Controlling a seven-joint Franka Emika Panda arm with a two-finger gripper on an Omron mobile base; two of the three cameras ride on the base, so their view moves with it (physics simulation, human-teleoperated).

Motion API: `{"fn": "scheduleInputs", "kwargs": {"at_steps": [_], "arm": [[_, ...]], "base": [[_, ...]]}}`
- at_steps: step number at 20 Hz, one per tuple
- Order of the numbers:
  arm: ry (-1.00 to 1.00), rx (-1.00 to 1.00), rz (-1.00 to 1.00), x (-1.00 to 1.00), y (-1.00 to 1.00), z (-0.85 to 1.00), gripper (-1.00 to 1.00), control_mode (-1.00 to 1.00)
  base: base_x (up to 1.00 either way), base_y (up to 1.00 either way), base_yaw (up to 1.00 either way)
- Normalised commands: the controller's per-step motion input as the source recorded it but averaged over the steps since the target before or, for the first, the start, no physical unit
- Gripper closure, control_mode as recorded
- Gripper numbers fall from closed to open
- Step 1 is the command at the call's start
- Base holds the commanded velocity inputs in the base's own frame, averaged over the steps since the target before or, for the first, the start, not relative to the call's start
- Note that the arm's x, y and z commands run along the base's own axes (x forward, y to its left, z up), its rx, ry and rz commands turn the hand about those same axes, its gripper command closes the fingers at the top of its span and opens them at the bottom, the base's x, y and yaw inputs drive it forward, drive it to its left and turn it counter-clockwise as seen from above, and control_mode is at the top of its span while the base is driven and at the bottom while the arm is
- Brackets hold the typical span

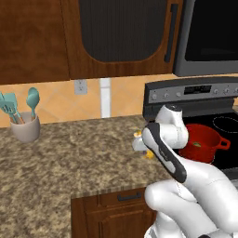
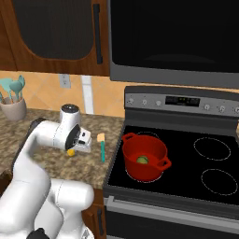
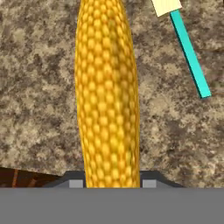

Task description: Put the lime and corn in the pot. Retrieve the spatula and lightly stir the vegetables in the pot.

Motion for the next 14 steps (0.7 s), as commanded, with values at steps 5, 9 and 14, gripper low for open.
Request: {"fn": "scheduleInputs", "kwargs": {"at_steps": [5,9,14], "arm": [[-0.21,0.01,0.00,-0.55,-0.24,0.99,1.00,-1.00],[-0.12,0.00,0.00,-0.23,-0.63,1.00,1.00,-1.00],[0.13,0.01,-0.08,0.05,-0.99,0.67,1.00,-1.00]], "base": [[0.00,0.00,0.00],[0.00,0.00,0.00],[0.00,0.00,0.00]]}}
